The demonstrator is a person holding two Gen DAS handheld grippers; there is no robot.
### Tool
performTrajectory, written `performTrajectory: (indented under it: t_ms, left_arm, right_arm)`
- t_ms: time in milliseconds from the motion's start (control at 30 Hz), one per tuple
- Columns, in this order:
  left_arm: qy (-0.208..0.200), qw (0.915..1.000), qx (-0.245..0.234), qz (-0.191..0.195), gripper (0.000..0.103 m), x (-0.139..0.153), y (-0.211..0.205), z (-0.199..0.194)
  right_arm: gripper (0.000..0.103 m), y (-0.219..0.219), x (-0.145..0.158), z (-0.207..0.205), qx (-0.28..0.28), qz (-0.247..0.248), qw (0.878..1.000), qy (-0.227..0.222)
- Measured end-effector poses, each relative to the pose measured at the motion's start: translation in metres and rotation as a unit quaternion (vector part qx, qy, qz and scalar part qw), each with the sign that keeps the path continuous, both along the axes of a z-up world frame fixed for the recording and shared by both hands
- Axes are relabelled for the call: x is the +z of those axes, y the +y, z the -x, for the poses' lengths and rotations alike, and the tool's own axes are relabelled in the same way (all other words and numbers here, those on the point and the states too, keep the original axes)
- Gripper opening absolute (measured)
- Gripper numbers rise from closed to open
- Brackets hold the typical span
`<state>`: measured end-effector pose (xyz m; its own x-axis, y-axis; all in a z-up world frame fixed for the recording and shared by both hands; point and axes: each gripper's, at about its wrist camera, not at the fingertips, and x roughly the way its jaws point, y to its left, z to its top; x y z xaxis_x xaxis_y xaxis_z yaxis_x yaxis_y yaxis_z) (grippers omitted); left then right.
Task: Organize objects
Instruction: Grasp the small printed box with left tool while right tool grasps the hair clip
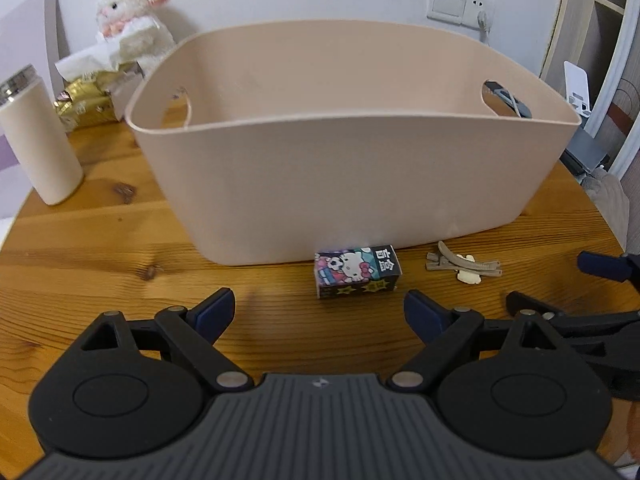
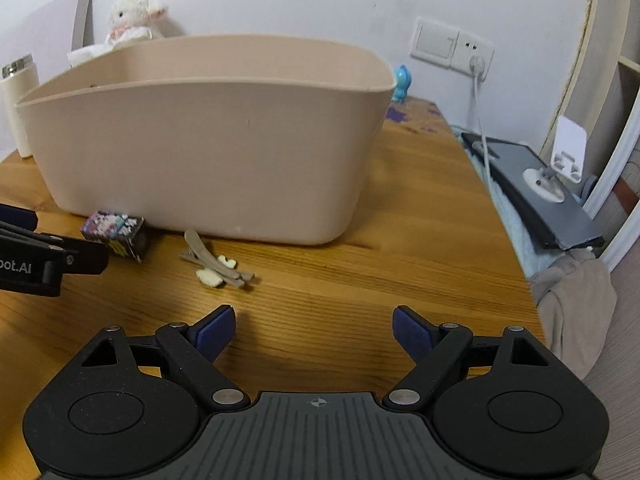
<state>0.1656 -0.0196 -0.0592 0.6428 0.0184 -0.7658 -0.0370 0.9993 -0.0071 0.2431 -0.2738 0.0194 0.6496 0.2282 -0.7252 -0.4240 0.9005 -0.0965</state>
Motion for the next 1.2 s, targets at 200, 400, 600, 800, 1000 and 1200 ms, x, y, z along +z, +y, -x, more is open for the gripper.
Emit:
performTrajectory:
  t_ms: [200,400,600,800,1000,1200]
  left_arm:
    - [0.000,0.9998,0.011,0.015,0.092,-0.015,-0.001,-0.011]
    - [-0.008,0.9997,0.022,0.008,0.093,-0.023,-0.001,-0.018]
    - [-0.003,0.9996,0.028,-0.004,0.094,-0.024,0.001,-0.022]
    - [0.001,0.9987,0.048,0.017,0.094,-0.021,0.014,-0.020]
    - [0.002,0.9985,0.047,0.027,0.096,-0.020,0.018,-0.022]
    - [-0.005,0.9989,0.046,-0.007,0.097,-0.025,0.023,-0.026]
  right_arm:
    - [0.087,0.008,-0.006,-0.010,0.001,-0.015,1.000,0.001]
    - [0.087,0.017,-0.008,-0.019,-0.003,-0.013,1.000,-0.013]
    - [0.086,0.013,-0.010,-0.021,-0.015,-0.028,0.999,-0.008]
    - [0.086,0.009,-0.006,-0.011,-0.006,-0.054,0.999,0.002]
    - [0.086,0.023,-0.007,-0.007,0.007,-0.056,0.998,0.004]
    - [0.089,0.037,-0.012,-0.007,0.011,-0.051,0.999,0.008]
